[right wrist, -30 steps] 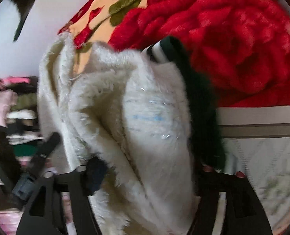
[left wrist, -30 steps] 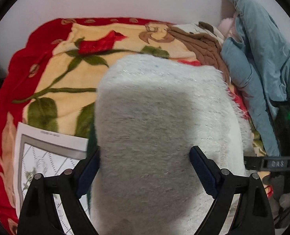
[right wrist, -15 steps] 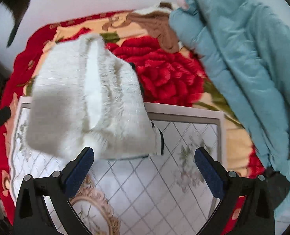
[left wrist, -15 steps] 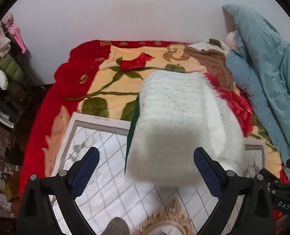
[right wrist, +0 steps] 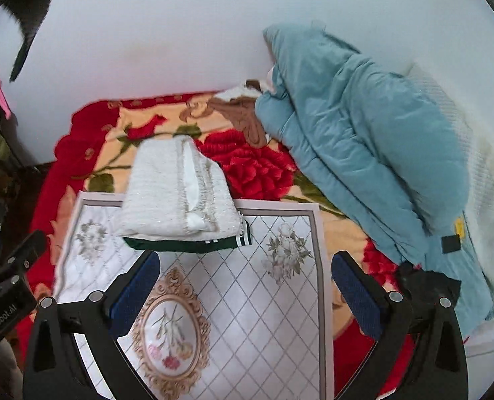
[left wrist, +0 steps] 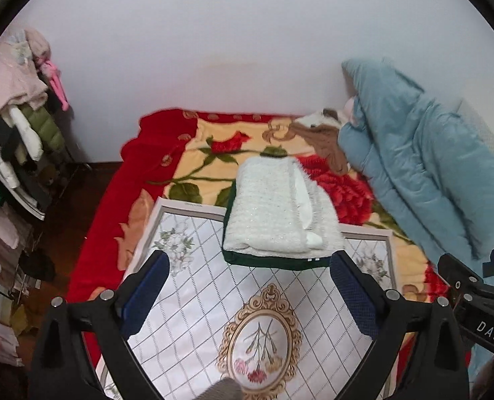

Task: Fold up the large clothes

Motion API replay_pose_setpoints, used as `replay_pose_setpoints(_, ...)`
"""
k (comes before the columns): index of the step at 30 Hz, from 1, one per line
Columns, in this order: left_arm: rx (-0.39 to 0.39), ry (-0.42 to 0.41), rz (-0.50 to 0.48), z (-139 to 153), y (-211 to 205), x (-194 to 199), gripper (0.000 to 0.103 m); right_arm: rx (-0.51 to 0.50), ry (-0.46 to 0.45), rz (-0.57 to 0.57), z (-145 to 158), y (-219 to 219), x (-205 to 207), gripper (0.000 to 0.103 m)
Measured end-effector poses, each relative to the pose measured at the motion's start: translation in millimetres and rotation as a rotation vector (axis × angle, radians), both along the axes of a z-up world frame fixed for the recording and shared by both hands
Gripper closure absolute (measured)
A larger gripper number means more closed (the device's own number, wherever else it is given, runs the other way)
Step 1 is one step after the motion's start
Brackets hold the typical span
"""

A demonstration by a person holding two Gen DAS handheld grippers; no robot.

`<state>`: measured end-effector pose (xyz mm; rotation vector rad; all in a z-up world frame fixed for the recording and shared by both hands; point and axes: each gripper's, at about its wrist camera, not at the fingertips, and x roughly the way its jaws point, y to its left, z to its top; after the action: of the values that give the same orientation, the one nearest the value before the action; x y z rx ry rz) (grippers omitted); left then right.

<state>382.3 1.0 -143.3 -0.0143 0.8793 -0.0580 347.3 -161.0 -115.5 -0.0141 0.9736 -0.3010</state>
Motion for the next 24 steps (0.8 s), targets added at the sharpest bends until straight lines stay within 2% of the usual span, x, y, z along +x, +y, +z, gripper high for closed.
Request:
replay_pose_setpoints(5,0.015,-0.068,0.014,53,9,-55,0.005,0.002,-0.069,0.009,60,13,-65,0.0)
replay_pose_setpoints(10,0.006,-0.12,0.009,91,12,-103,0.005,-0.025,-0.132,0.035,112,24,-120,0.0)
replay_pose_setpoints(18,-0.014,-0.093,0.002,121,12,-150,0.005,-0.033,-0.174,0.058,168,36,-183,0.0)
replay_pose_setpoints(24,-0.015,-0.092,0.016,140,15,-174,0.005,-0.05,-0.197,0.066,194,44,-216,0.0)
